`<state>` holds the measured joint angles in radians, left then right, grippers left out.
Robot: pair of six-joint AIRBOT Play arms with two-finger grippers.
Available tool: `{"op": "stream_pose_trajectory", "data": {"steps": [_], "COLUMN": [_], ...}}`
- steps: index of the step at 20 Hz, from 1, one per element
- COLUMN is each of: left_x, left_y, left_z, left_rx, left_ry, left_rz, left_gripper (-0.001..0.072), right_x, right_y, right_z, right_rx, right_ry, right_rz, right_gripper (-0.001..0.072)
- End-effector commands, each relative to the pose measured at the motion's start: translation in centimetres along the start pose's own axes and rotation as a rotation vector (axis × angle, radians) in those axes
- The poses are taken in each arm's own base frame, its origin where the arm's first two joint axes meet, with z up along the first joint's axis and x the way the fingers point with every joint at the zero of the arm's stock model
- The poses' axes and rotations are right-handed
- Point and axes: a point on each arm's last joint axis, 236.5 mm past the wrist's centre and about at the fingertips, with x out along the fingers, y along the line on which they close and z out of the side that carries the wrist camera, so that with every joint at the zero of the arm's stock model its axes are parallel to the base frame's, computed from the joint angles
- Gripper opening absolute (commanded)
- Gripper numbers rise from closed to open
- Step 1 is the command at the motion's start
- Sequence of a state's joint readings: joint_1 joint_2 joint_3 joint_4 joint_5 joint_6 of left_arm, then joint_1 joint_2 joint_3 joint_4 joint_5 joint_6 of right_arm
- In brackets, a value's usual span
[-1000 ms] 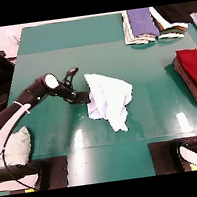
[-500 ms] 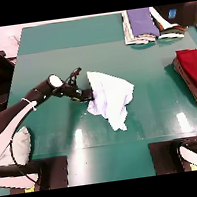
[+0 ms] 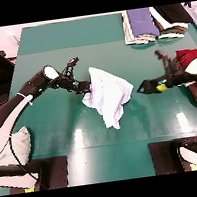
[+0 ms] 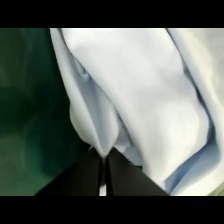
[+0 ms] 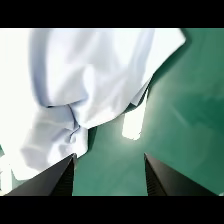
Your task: Fold the shirts.
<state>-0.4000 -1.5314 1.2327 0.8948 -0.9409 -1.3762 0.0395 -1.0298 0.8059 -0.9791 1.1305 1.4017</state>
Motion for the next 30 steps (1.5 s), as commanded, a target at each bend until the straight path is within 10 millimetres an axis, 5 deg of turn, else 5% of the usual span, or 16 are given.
{"op": "stream_pose_trajectory", "data": {"steps": [1,6,8,10,12,14,17,21,25,30], "left_x": [-0.1,-0.1,-0.1,-0.2,-1.7,-5.2,-13.0,-24.9,-37.2,-49.6], "left_y": [0.6,0.8,0.8,1.0,1.7,2.3,2.4,-1.3,-9.0,-17.6], "left_z": [-0.2,-0.2,-0.2,-0.1,1.1,3.7,7.5,10.1,9.4,4.8], "left_rx": [0.02,0.025,0.025,0.023,0.001,-0.003,0.057,0.247,0.413,0.575], "left_ry": [0.013,0.014,0.014,0.012,-0.022,-0.121,-0.305,-0.55,-0.826,-1.114], "left_rz": [0.026,0.034,0.034,0.038,0.044,0.055,0.123,0.258,0.28,0.268], "left_gripper": [0.0023,0.0023,0.0023,0.0022,0.0023,0.0022,0.0022,0.0022,0.0022,0.0022], "right_x": [5.3,8.6,9.3,9.1,7.0,2.9,-5.8,-17.8,-28.9,-39.4], "right_y": [-0.1,2.1,2.4,1.9,1.2,0.4,0.3,3.4,8.0,12.6], "right_z": [-0.6,0.7,1.3,2.1,3.3,5.4,8.9,11.4,11.0,8.4], "right_rx": [0.097,0.046,0.023,-0.014,-0.068,-0.145,-0.236,-0.312,-0.396,-0.471], "right_ry": [0.027,0.088,0.099,0.091,0.066,-0.004,-0.174,-0.45,-0.731,-1.004], "right_rz": [0.072,0.099,0.091,0.062,0.022,-0.047,-0.152,-0.21,-0.253,-0.319], "right_gripper": [0.0496,0.0488,0.0307,0.0016,0.0016,0.0016,0.0016,0.0016,0.0016,0.0016]}}
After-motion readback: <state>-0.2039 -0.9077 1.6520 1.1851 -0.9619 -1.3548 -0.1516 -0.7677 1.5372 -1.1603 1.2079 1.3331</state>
